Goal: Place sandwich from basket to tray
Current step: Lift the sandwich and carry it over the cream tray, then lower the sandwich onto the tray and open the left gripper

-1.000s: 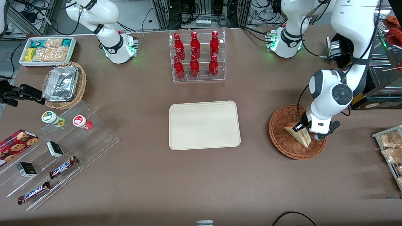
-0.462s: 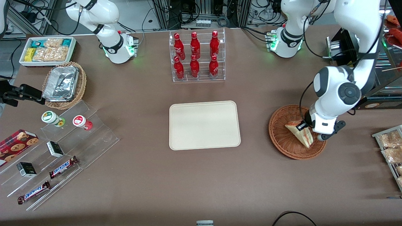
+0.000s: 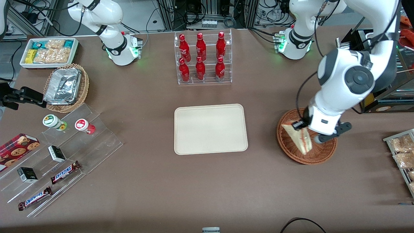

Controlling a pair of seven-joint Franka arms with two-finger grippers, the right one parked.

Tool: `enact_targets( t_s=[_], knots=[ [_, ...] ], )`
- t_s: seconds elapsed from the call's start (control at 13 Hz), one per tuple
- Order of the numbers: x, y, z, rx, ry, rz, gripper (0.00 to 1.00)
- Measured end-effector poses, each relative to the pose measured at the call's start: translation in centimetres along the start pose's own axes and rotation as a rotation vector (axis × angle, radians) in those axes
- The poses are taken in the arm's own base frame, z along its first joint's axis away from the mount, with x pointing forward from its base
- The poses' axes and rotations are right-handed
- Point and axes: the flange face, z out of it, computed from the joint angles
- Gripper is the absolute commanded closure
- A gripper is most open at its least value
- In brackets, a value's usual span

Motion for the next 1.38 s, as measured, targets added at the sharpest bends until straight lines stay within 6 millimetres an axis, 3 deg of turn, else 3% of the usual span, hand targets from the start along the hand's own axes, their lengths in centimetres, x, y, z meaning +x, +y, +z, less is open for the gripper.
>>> enact_targets(
  t_s=[0.15,0.38,0.54,0.77,0.92,1.38],
  knots=[
    [-3.0,4.2,-0.5,-0.025,-0.007,0.042,1.00],
    [-7.6,10.7,0.9,-0.054,-0.052,0.127,1.00],
    [-10.4,14.9,3.1,-0.040,-0.062,0.192,1.00],
    [-15.1,20.8,8.3,-0.025,-0.071,0.256,1.00],
    [-17.1,22.3,10.9,-0.006,-0.080,0.278,1.00],
    [-20.1,24.7,16.1,-0.039,-0.088,0.339,1.00]
  ],
)
